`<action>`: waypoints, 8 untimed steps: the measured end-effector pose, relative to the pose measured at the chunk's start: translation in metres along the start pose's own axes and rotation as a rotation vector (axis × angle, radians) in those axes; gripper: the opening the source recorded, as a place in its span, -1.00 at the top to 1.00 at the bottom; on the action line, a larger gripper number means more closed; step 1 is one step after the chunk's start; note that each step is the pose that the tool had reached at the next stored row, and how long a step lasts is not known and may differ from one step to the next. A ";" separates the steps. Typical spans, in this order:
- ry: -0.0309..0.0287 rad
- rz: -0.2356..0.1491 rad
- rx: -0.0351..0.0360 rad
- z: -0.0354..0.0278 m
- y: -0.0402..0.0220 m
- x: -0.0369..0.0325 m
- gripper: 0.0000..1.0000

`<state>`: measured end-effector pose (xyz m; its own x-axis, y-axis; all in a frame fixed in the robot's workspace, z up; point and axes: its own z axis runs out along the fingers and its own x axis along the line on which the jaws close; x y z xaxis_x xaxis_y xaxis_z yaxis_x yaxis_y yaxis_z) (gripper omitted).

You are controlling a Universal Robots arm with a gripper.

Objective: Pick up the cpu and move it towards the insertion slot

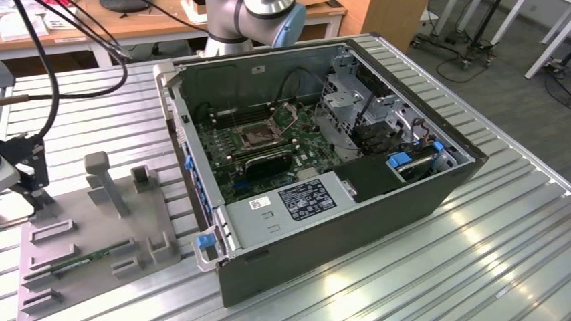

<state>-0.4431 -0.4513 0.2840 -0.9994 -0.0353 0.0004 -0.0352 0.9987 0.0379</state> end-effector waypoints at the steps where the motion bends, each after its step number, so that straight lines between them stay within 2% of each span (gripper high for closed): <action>1: 0.0001 0.000 0.0000 -0.0020 0.0001 0.0000 -0.09; 6: 0.0001 0.000 0.0000 -0.0120 0.0004 0.0000 -0.09; 8: 0.0002 0.000 0.0001 -0.0139 0.0005 0.0000 -0.09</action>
<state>-0.4431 -0.4513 0.2979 -0.9994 -0.0353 0.0006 -0.0353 0.9987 0.0378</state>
